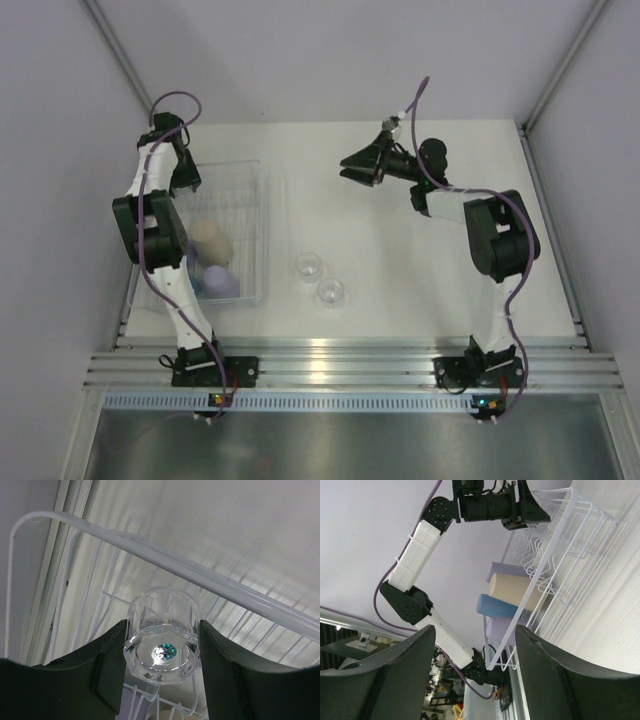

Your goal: Load the cups into the dish rack

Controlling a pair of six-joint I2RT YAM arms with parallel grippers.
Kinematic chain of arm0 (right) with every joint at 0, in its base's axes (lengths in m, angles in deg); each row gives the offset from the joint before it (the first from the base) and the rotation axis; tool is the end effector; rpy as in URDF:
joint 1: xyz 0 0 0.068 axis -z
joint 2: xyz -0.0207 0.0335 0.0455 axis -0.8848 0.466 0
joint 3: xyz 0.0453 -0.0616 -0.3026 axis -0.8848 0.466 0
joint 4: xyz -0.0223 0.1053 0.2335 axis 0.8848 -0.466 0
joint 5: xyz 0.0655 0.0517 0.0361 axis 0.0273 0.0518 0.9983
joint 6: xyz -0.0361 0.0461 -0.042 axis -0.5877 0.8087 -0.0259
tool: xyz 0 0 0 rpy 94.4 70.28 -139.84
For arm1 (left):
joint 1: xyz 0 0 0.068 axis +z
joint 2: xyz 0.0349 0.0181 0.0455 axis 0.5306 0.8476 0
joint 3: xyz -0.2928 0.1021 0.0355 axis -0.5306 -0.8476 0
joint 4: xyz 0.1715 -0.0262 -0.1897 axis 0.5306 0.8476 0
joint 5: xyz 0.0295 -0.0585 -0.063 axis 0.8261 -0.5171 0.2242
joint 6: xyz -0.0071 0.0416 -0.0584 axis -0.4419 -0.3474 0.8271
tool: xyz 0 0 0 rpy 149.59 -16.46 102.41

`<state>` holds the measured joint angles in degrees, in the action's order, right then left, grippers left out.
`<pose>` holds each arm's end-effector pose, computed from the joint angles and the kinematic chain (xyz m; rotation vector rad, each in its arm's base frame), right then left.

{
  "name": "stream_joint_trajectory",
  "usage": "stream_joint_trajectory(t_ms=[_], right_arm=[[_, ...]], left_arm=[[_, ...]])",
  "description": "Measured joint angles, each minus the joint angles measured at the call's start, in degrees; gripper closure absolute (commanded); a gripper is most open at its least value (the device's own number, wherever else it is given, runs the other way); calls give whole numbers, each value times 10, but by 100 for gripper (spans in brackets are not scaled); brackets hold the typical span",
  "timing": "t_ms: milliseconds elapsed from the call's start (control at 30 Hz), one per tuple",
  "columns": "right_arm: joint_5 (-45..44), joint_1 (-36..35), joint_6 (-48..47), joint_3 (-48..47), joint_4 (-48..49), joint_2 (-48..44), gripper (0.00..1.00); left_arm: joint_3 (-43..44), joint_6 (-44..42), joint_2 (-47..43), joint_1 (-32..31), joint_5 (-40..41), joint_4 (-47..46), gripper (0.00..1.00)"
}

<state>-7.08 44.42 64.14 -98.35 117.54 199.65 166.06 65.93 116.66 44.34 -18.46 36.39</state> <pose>0.4323 0.1912 0.2841 -0.0823 1.8255 1.9721 0.4786 0.1184 0.2466 -0.6371 2.5963 0.3163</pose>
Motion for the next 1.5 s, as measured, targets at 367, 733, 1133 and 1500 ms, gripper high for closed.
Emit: stream_joint_trajectory(t_ms=[367, 733, 1133, 1500], right_arm=[[0, 0, -23, 21, -9, -6, 35], [-19, -3, -268, 12, -322, -93, 34], [-144, -67, -629, -50, -745, -137, 34], [-214, -196, -714, -85, -850, -113, 34]], left_arm=[[-3, 3, 0, 4, 12, 0, 9], [-22, 7, -27, 4, 14, 0, 2], [-90, 21, -218, 4, 20, -1, 2], [-252, 38, -438, -23, -174, -33, 2]])
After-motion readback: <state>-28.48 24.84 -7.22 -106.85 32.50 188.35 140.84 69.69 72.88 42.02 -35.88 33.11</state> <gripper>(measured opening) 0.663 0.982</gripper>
